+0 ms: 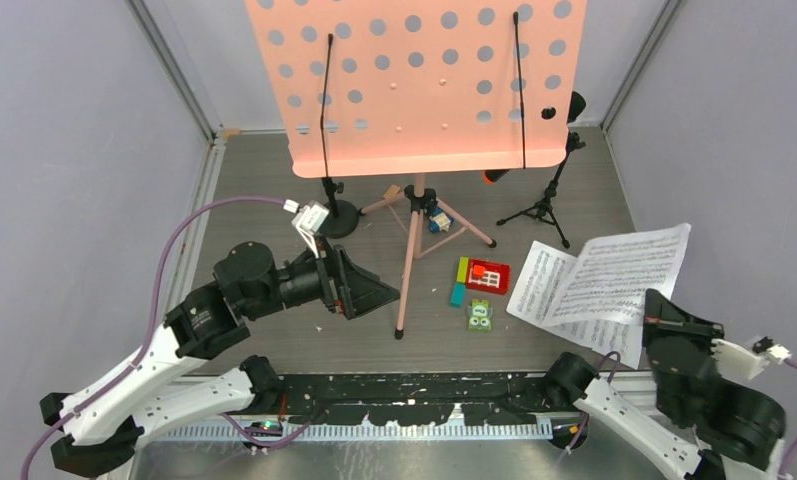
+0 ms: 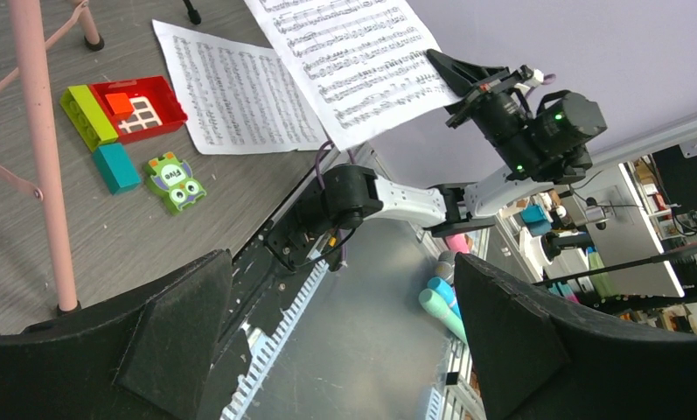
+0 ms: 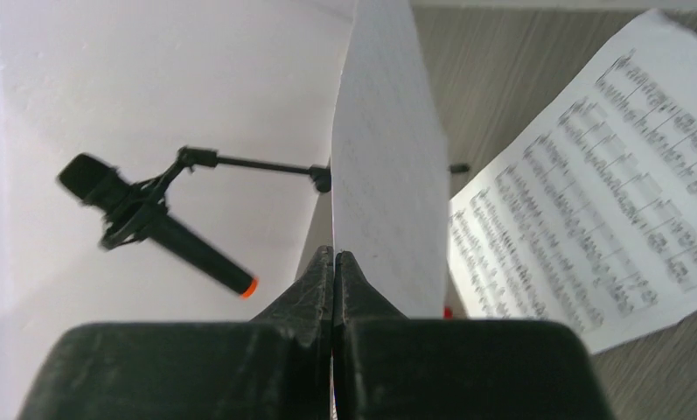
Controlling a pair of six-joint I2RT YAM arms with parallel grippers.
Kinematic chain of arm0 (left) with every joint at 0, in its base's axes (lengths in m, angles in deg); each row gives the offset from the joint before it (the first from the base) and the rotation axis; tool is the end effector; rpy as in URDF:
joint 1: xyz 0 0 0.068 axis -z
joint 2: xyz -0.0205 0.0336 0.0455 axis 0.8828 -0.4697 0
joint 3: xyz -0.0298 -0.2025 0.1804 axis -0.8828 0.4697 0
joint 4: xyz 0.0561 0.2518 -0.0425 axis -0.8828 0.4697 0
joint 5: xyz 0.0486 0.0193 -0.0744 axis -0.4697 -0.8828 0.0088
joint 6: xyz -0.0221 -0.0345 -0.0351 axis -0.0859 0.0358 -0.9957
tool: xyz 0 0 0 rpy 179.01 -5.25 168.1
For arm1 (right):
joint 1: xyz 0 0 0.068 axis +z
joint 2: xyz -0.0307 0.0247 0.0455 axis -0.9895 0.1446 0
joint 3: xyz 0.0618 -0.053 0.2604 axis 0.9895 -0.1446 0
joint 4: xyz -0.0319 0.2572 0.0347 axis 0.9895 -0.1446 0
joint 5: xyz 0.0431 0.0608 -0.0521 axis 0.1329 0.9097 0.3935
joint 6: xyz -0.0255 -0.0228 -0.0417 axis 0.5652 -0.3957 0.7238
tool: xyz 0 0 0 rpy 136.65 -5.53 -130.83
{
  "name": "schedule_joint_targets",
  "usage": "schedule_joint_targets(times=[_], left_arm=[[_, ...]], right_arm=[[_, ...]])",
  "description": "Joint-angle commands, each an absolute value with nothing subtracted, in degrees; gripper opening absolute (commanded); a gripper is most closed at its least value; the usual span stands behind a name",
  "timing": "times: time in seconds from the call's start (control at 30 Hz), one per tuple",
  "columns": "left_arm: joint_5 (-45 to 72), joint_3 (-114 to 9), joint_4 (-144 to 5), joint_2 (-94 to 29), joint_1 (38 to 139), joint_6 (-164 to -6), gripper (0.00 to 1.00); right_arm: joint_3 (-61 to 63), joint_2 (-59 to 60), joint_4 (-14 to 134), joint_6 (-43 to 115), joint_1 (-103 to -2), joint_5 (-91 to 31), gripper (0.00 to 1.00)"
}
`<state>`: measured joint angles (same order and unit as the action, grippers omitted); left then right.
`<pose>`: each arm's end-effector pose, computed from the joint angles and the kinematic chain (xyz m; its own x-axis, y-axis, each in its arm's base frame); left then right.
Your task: Pack up the instrument practice props
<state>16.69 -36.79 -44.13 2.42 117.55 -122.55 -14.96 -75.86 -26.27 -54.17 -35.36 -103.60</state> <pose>0.0776 -0.1256 0.3963 -0.7366 -0.2270 -0.6371 0.5545 0.3368 -0.7610 -0.0297 -0.0779 0.3228 0.2754 0.8836 -0.3787 0.3369 0.2802 0.8989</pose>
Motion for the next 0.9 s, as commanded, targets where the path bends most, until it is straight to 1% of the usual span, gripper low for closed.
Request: schedule_joint_targets(times=[0.0, 0.1, 0.17, 0.27, 0.37, 0.5, 0.6, 0.77, 0.87], left_arm=[[17.0, -36.0, -46.8, 1.8, 117.9, -122.8, 1.00], [16.8, -35.3, -47.1, 2.5, 117.9, -123.2, 1.00], [16.5, -35.1, -47.0, 3.0, 117.9, -123.3, 1.00], [16.2, -35.4, -45.8, 3.7, 117.9, -123.0, 1.00], [15.8, -35.1, -45.3, 3.9, 117.9, -122.8, 1.00], [16.2, -34.6, -45.6, 3.4, 117.9, -122.9, 1.00], [16.4, -34.7, -45.2, 3.4, 117.9, -122.7, 1.00], [15.9, -34.0, -45.0, 4.1, 117.9, -122.5, 1.00], [16.0, -33.1, -46.0, 4.1, 117.9, -123.0, 1.00]], right_arm=[[-25.1, -70.9, -24.0, -64.6, -35.2, -121.6, 0.01], [-29.3, -64.8, -21.9, -72.4, -35.3, -126.3, 0.01], [-30.8, -60.1, -23.1, -78.2, -35.3, -128.2, 0.04], [-31.9, -53.2, -28.2, -89.4, -35.2, -126.4, 0.10], [-34.6, -49.1, -29.7, -94.7, -35.2, -123.6, 0.11], [-39.9, -47.3, -25.3, -96.3, -35.2, -122.4, 0.10], [-40.9, -47.1, -22.8, -94.8, -35.2, -120.7, 0.12], [-41.3, -49.9, -24.4, -94.3, -35.2, -118.6, 0.21], [-42.1, -53.6, -24.5, -93.1, -35.2, -116.8, 0.29]])
